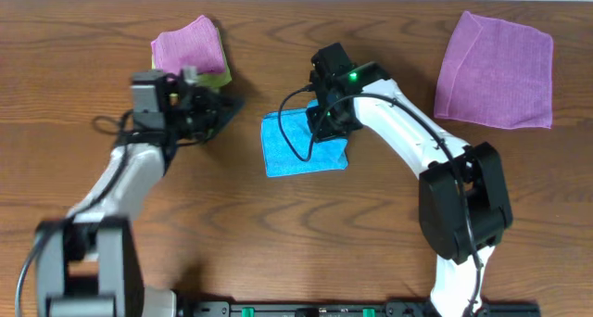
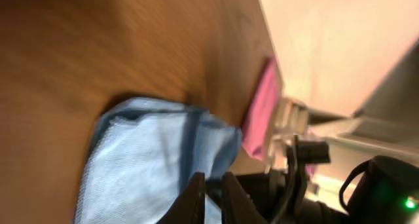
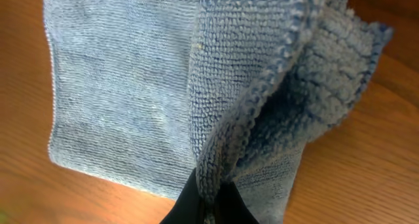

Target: Fold the cloth

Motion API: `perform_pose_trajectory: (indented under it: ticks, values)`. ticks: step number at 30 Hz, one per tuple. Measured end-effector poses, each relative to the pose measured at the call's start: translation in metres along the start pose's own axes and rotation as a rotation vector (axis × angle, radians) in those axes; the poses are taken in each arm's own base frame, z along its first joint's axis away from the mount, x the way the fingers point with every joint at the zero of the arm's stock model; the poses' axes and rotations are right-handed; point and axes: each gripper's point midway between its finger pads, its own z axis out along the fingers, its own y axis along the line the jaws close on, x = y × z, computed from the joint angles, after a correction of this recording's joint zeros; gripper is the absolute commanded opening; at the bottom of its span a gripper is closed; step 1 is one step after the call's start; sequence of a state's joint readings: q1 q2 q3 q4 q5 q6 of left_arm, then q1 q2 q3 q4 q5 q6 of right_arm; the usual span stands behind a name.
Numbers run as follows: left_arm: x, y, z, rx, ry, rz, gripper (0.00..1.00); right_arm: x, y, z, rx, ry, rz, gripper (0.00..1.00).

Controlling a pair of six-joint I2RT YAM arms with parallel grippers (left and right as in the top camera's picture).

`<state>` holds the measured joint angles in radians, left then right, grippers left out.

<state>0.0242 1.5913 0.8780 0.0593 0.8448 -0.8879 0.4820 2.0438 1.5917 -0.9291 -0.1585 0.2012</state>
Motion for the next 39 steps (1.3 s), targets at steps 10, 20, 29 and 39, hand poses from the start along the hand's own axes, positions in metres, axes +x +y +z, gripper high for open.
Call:
perform_pose_trajectory:
  ticks: [10, 20, 29, 39]
  values:
    - [0.018, 0.024, -0.049, -0.208, -0.050, 0.063, 0.12, -0.005, 0.029, 0.003, -0.024, -0.039, 0.055, 0.02]
    - [0.024, 0.027, -0.059, -0.252, -0.050, 0.120, 0.11, 0.000, 0.052, 0.007, -0.034, -0.041, 0.107, 0.02]
    - [0.031, 0.036, -0.061, -0.288, -0.022, 0.131, 0.11, -0.004, 0.072, 0.009, -0.010, -0.094, 0.092, 0.99]
    - [0.031, 0.036, -0.061, -0.289, -0.021, 0.136, 0.12, -0.001, 0.089, 0.011, -0.009, -0.112, 0.080, 0.99]
